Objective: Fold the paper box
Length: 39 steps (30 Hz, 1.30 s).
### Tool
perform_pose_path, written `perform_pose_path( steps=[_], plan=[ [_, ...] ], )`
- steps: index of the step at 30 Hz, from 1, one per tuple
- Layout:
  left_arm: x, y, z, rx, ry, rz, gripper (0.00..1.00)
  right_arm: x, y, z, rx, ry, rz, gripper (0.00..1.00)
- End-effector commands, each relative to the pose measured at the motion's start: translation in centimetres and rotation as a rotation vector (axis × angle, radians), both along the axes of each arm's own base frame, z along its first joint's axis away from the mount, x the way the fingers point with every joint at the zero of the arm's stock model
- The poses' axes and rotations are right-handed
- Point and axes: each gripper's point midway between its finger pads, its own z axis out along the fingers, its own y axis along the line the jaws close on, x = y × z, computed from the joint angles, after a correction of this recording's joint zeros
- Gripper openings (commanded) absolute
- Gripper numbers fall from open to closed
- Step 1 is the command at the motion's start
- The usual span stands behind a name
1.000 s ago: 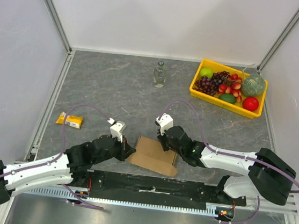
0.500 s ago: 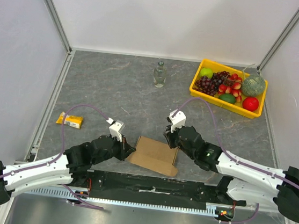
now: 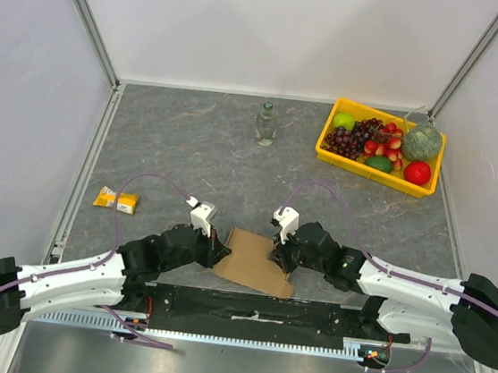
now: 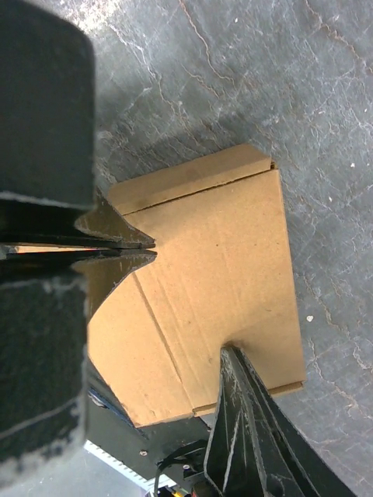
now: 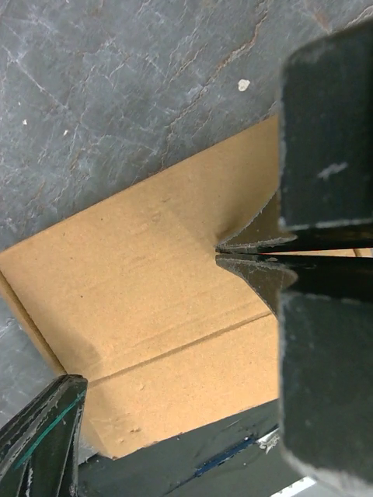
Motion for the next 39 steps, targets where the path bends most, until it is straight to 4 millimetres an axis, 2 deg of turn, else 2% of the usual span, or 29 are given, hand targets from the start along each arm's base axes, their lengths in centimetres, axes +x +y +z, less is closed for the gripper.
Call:
perform_pose_path(
  steps=[1, 4, 6, 10, 13, 16, 20, 25, 28, 34, 39],
  plan=[
    [0.3, -1.1, 1.8, -0.055, -0.045, -0.027, 0.02, -0.4, 0.7, 0.2, 0.009, 0.017, 0.035, 0.0],
    [0.5, -0.7, 2.1, -0.056, -0.055, -0.004, 0.02, 0.1, 0.1, 1.1, 0.015, -0.008, -0.005, 0.0],
    [0.9, -0.1, 2.5, -0.05, -0.071, 0.027, 0.02, 0.9, -0.5, 2.5, 0.039, -0.044, -0.063, 0.01],
    [2.4, 1.6, 4.1, -0.057, -0.122, 0.142, 0.02, 1.9, -3.6, 3.8, 0.0, -0.066, -0.223, 0.03],
    [3.2, 2.7, 5.1, -0.04, -0.145, 0.212, 0.02, 2.2, -6.1, 4.5, -0.043, -0.043, -0.354, 0.01],
    [3.6, 3.1, 4.6, 0.039, -0.14, 0.223, 0.02, 1.9, -8.3, 3.9, -0.107, 0.016, -0.469, 0.0],
    [3.6, 2.9, 2.0, 0.202, -0.065, 0.199, 0.02, 0.8, -10.0, 2.5, -0.189, 0.096, -0.531, 0.0],
    [3.3, 2.1, -0.7, 0.294, 0.003, 0.152, 0.02, -1.3, -9.2, 0.6, -0.216, 0.217, -0.469, 0.0],
    [3.0, 1.7, -1.5, 0.317, 0.027, 0.119, 0.02, -1.8, -8.5, 0.1, -0.201, 0.251, -0.444, 0.0],
    [2.7, 0.5, -1.1, 0.267, 0.003, 0.06, 0.02, -1.8, -6.6, 0.0, -0.115, 0.268, -0.403, 0.0],
    [2.8, -0.4, -0.5, 0.205, -0.034, 0.032, 0.02, -1.6, -6.5, -1.1, -0.123, 0.266, -0.412, 0.0]
  ],
)
